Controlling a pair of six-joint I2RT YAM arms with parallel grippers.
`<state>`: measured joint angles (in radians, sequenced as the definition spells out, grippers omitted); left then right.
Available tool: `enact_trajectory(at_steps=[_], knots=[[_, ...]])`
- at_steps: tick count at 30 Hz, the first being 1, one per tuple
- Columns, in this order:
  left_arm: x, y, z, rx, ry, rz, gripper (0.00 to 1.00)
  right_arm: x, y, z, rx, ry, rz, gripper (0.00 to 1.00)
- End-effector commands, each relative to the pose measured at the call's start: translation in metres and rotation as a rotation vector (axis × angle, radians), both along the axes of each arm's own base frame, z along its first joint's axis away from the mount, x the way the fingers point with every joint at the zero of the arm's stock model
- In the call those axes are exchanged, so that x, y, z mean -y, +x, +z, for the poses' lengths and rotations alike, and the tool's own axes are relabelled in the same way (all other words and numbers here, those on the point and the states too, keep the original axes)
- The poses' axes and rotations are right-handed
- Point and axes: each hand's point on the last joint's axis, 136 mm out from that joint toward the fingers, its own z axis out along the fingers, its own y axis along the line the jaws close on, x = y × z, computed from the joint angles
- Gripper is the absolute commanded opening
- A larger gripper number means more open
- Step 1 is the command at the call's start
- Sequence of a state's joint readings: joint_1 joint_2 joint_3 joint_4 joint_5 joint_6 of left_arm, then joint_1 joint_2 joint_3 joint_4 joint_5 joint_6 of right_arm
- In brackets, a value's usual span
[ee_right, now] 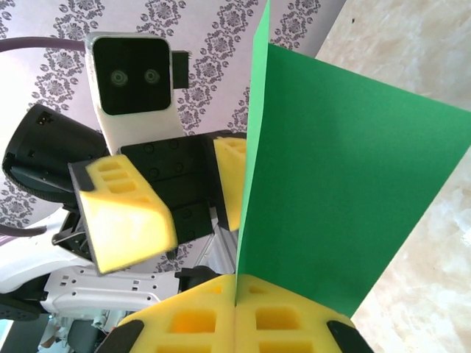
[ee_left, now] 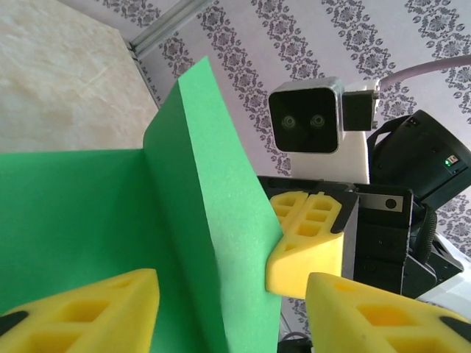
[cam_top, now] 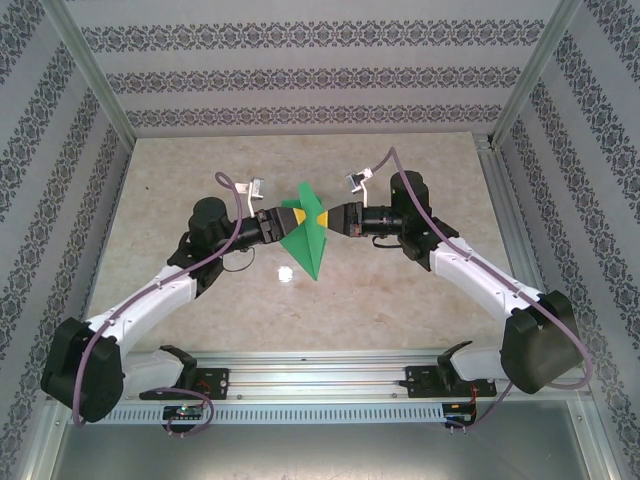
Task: Fold a paper plane with a square sheet of paper (fold left side to right side)
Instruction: Turn over the paper at the center of the table.
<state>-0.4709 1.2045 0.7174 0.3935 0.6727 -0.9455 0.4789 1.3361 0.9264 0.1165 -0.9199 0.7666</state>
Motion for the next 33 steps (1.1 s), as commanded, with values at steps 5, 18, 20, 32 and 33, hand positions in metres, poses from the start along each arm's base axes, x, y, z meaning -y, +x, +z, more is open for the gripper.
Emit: enact_trajectory(at_steps=[5, 18, 20, 32, 33], knots=[[0.014, -0.002, 0.03, 0.094, -0.049, -0.03, 0.44, -0.008, -0.01, 0.008, 0.022, 0.047, 0.051, 0.06], [0.014, -0.005, 0.031, 0.113, -0.043, -0.035, 0.07, 0.002, -0.004, 0.008, 0.01, 0.045, 0.001, 0.14], [0.013, -0.006, 0.032, 0.117, -0.043, -0.036, 0.04, 0.01, 0.0, 0.009, 0.02, 0.036, -0.028, 0.22], [0.011, 0.001, 0.058, 0.132, -0.102, 0.016, 0.06, 0.055, -0.009, -0.005, 0.173, 0.01, -0.202, 0.78], [0.01, 0.001, 0.061, 0.13, -0.112, 0.019, 0.06, 0.049, -0.014, -0.009, 0.19, 0.017, -0.195, 0.81]])
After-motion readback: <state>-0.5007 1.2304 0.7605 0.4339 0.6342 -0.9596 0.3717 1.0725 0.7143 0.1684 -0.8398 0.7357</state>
